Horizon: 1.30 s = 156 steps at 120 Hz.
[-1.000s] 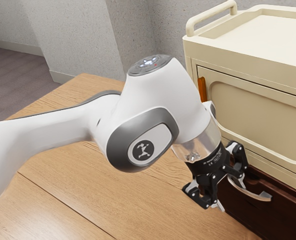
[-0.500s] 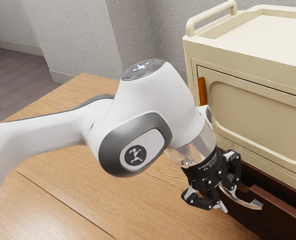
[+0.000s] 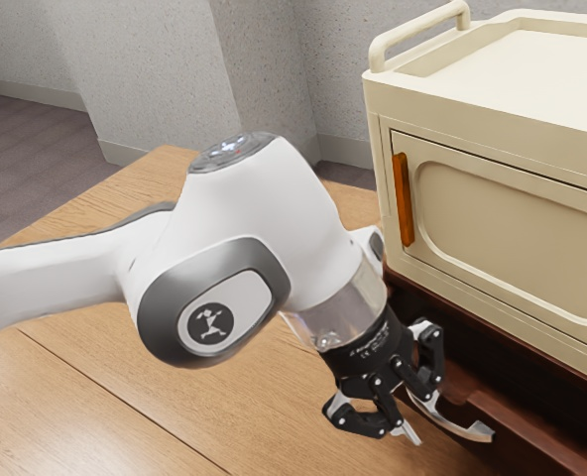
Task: Pull the drawer handle with one arm to open the drawer
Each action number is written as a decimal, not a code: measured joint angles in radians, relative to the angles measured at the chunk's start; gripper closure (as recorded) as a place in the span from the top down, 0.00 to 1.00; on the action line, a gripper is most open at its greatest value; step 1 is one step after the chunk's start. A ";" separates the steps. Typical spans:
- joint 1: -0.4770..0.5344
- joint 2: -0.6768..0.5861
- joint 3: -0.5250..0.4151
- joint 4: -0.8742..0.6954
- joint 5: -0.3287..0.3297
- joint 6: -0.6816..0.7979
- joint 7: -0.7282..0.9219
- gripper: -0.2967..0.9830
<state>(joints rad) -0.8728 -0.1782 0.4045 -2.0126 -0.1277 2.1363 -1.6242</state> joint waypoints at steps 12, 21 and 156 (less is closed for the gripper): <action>-0.001 -0.025 -0.002 -0.027 -0.002 0.001 -0.001 0.28; -0.002 -0.044 -0.003 -0.042 0.001 0.001 -0.003 0.28; -0.005 -0.217 -0.026 -0.192 0.081 -0.001 -0.048 0.28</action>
<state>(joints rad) -0.8774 -0.3955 0.3786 -2.2042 -0.0468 2.1357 -1.6724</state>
